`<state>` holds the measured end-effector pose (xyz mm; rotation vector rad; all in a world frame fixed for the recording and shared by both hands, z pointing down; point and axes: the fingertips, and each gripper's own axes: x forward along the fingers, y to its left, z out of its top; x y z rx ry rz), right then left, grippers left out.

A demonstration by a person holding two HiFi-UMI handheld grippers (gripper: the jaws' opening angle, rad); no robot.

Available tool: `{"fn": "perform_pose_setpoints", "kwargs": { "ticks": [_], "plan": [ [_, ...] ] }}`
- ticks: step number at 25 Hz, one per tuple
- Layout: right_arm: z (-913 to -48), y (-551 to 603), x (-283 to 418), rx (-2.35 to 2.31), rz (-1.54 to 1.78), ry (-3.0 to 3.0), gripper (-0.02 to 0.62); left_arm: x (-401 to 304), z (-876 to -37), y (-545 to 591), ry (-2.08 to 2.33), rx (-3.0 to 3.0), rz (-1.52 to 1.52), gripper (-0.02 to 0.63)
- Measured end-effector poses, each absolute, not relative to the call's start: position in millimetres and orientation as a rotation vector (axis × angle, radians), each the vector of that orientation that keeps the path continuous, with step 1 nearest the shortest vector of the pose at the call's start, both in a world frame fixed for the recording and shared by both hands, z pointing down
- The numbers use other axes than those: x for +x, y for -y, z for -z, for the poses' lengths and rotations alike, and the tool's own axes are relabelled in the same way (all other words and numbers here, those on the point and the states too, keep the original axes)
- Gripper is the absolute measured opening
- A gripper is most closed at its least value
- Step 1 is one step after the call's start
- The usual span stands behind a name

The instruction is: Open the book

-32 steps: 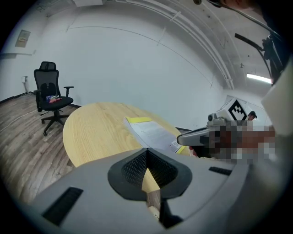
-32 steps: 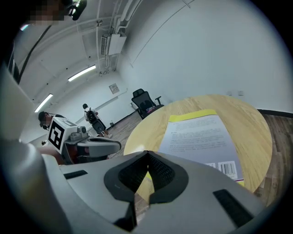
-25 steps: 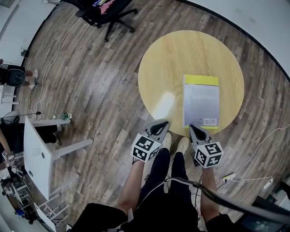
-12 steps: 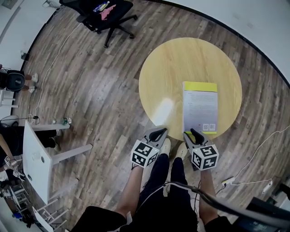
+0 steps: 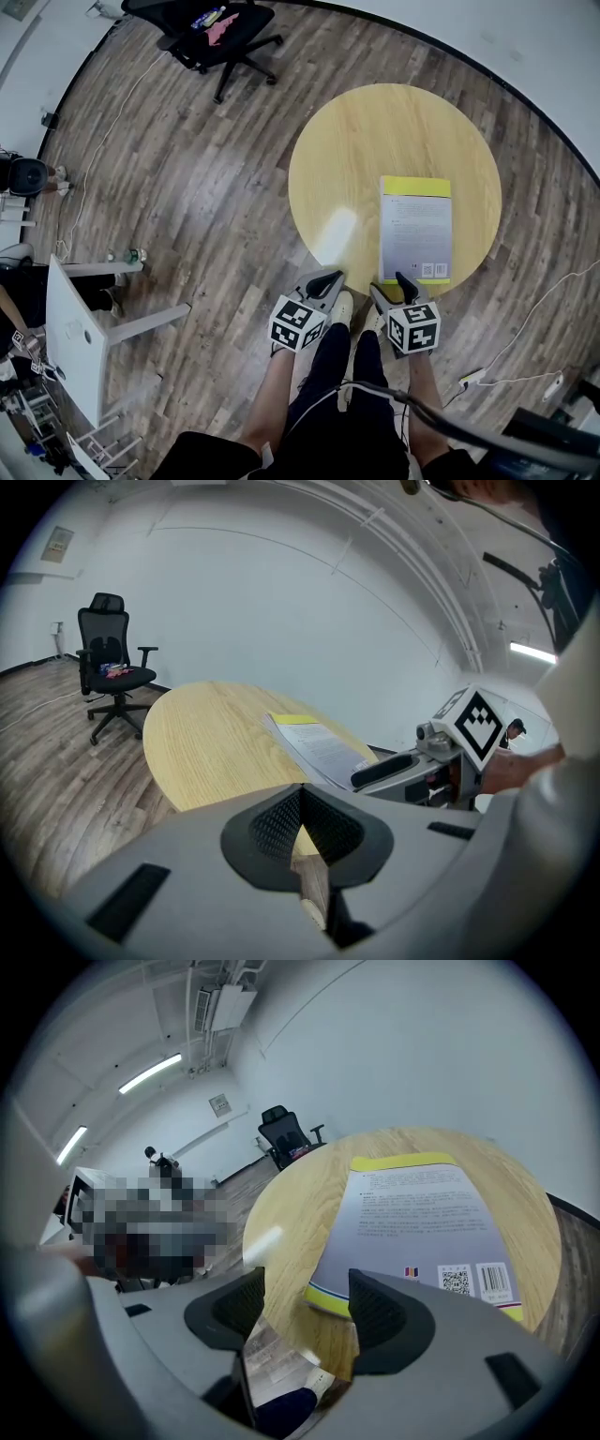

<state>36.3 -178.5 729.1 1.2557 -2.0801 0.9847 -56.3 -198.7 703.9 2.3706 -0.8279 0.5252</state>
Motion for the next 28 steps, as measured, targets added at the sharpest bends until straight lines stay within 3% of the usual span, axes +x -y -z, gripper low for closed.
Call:
{"fn": "perform_pose_setpoints", "kwargs": {
  "ticks": [19, 23, 28],
  "plan": [
    [-744, 183, 43, 1.323, -0.808, 1.906, 0.255, -68, -717, 204, 0.829, 2.345, -0.523, 0.0],
    [-745, 183, 50, 1.347, -0.798, 1.886, 0.188, -69, -716, 204, 0.831, 2.344, -0.521, 0.0],
    [-745, 185, 53, 1.369, -0.869, 1.898, 0.167, -67, -715, 206, 0.828, 2.348, -0.521, 0.0]
  ]
}}
